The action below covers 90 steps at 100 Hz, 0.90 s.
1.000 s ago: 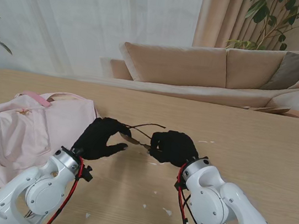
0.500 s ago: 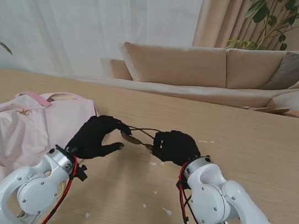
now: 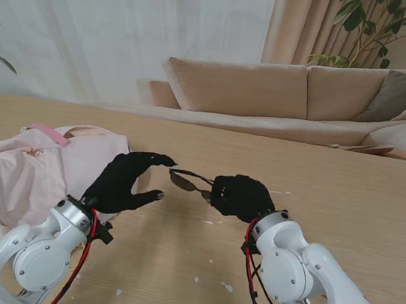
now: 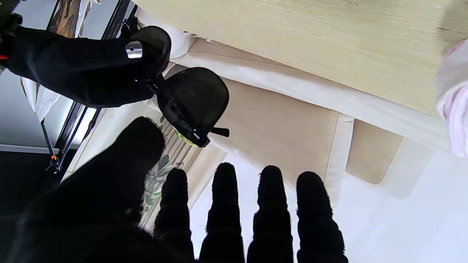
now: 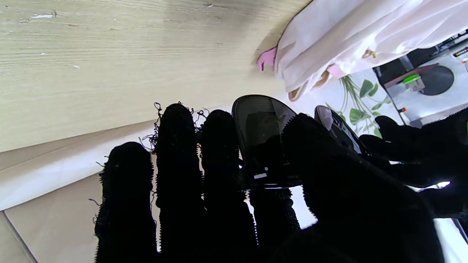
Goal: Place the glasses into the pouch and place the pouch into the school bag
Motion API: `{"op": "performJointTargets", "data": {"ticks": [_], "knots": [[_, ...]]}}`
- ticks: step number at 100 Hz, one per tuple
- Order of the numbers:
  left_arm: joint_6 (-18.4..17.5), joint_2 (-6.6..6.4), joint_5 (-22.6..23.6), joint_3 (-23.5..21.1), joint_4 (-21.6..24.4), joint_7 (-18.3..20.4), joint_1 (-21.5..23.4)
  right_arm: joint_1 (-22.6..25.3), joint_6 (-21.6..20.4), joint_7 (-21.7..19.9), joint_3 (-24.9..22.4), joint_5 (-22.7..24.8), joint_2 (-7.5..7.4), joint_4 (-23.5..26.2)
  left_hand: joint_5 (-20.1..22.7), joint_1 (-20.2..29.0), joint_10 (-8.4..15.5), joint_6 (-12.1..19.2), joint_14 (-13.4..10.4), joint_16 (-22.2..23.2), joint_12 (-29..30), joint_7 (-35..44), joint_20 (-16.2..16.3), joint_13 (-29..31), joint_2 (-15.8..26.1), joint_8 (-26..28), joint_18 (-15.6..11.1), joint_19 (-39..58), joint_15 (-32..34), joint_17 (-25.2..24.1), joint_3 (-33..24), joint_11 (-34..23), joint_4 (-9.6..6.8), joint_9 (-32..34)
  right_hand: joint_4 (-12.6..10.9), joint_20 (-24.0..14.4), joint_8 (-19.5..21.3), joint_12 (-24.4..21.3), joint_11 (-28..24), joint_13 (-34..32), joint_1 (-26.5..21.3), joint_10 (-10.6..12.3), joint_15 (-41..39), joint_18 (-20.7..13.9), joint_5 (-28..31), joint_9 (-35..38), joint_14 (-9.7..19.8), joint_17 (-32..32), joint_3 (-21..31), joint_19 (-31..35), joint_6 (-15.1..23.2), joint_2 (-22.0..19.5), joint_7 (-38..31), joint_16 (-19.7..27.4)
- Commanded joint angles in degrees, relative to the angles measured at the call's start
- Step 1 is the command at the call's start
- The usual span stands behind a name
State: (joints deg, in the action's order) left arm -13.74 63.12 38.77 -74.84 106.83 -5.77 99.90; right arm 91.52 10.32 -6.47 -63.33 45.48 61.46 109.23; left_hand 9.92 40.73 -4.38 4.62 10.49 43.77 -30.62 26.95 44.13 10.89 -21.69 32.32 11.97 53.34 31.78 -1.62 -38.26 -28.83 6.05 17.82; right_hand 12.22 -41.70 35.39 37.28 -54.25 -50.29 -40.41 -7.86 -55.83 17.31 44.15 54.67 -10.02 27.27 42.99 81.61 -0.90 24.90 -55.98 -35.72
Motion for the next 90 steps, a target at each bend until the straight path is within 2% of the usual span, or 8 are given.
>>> {"op": "performJointTargets", "data": {"ticks": [1, 12, 25, 46, 56, 60, 75, 90], "knots": [[0.63, 0.15, -0.11, -0.07, 0.58, 1.86, -0.44, 0.51, -0.41, -0.51, 0.02, 0.32, 0.26, 0.19, -2.36, -2.56, 1.05, -2.16, -1.05, -1.40, 1.23, -5.77, 0.90, -1.92, -1.09, -1.64, -0.44, -1.74, -1.58, -1.02, -1.24, 0.99, -1.61, -2.03, 0.26, -0.71, 1.49, 0.88, -1.75, -1.29, -5.81, 0.67, -1.19, 1.44, 0.43, 0.27, 0.83, 0.38, 2.84, 1.77, 3.81, -4.82, -2.43, -1.04], [2.03, -0.61, -0.04, -0.28, 0.86, 6.53, -1.58, 0.90, -0.85, -0.40, -0.05, 1.26, 0.20, 0.67, -1.80, -6.19, 0.87, -6.67, -1.23, -4.45, 3.42, -9.26, -0.20, -2.69, -3.25, -4.81, 0.11, -6.74, -6.36, -1.68, -1.57, 3.93, -0.68, -2.11, 0.27, -0.77, 1.60, 0.96, -1.66, -1.26, -5.84, 0.80, -1.23, 1.37, 0.47, 0.31, 0.78, 0.34, 2.80, 1.82, 3.73, -4.65, -2.23, -1.09], [3.50, -1.34, 1.80, 0.79, 0.41, 9.89, -3.58, 1.00, -1.63, -0.85, 0.31, 3.11, -0.03, 1.13, -1.71, -7.56, 1.12, -8.41, -1.40, -6.31, 5.35, -12.59, 0.15, -2.65, -5.66, -9.12, 0.35, -9.85, -9.37, -1.59, -3.54, 6.07, -0.05, -1.47, 0.19, -0.81, 1.69, 1.00, -1.56, -1.26, -5.68, 0.92, -1.21, 1.30, 0.46, 0.36, 0.97, 0.37, 2.83, 1.84, 3.89, -4.67, -2.08, -1.11], [5.75, -1.02, 4.22, 4.25, -1.37, 7.21, -5.75, 0.28, -2.82, -2.19, 1.81, 5.93, -0.45, 1.42, -1.09, -6.20, 0.90, -9.60, -0.68, -5.71, 5.30, -11.00, 1.00, 0.16, -6.19, -9.50, 1.21, -9.75, -8.79, 0.12, -6.03, 4.95, -0.09, 0.81, -0.01, -0.85, 1.77, 1.07, -1.41, -1.55, -5.42, 1.02, -1.21, 1.11, 0.60, 0.53, 1.09, 0.66, 2.96, 1.92, 4.06, -4.50, -1.83, -1.12], [6.47, -1.05, 4.62, 5.13, -1.53, 7.29, -6.23, -0.55, -3.19, -3.28, 2.77, 6.69, -0.67, 1.36, -1.18, -4.42, 0.97, -8.48, -0.34, -4.90, 5.02, -5.60, 2.20, 1.05, -5.81, -8.67, 1.38, -9.08, -7.89, 0.54, -6.10, 4.05, -0.14, 2.67, -0.09, -0.85, 1.78, 1.11, -1.36, -1.63, -5.20, 1.30, -1.18, 1.00, 0.56, 0.57, 1.28, 0.88, 2.99, 1.97, 4.21, -4.54, -1.72, -1.11], [6.76, -1.11, 5.33, 5.46, -1.55, 7.34, -6.37, -0.92, -3.24, -3.44, 3.16, 6.89, -0.70, 1.23, -1.29, -3.54, 0.91, -8.41, -0.30, -4.69, 4.82, 0.51, 2.52, 1.71, -5.65, -6.63, 1.48, -8.38, -7.36, 0.86, -6.18, 3.68, -0.25, 4.18, -0.15, -0.84, 1.80, 1.13, -1.35, -1.73, -5.14, 1.42, -1.17, 0.96, 0.54, 0.59, 1.42, 0.92, 3.01, 1.96, 4.37, -4.53, -1.69, -1.11], [8.15, -1.39, 7.61, 6.34, -1.31, 8.06, -6.48, -1.88, -3.13, -3.19, 4.38, 6.50, -0.63, 0.79, 4.46, -0.79, -0.03, -9.24, 0.23, -4.24, 4.33, 5.09, 2.86, 4.07, -4.72, -6.14, 1.82, -6.63, -5.84, 2.18, -6.74, 2.32, -0.52, 9.04, -0.29, -0.83, 1.78, 1.20, -1.36, -1.74, -4.96, 1.49, -1.16, 0.85, 0.51, 0.61, 1.42, 1.01, 3.05, 1.97, 4.29, -4.43, -1.58, -1.13], [9.39, -1.39, 7.78, 6.99, -1.41, 8.25, -6.53, -2.26, -2.92, -2.87, 5.00, 6.55, -0.57, 0.69, 9.35, 2.66, -1.35, -10.73, 0.97, -3.27, 2.52, 8.84, 2.17, 6.31, -1.99, -7.06, 2.29, -3.26, -2.42, 2.71, -4.35, -0.08, -0.82, 13.29, -0.43, -0.83, 1.57, 1.20, -1.33, -1.71, -4.82, 1.54, -1.14, 0.79, 0.48, 0.61, 1.43, 1.12, 3.11, 2.02, 4.31, -4.31, -1.42, -1.13]]}}
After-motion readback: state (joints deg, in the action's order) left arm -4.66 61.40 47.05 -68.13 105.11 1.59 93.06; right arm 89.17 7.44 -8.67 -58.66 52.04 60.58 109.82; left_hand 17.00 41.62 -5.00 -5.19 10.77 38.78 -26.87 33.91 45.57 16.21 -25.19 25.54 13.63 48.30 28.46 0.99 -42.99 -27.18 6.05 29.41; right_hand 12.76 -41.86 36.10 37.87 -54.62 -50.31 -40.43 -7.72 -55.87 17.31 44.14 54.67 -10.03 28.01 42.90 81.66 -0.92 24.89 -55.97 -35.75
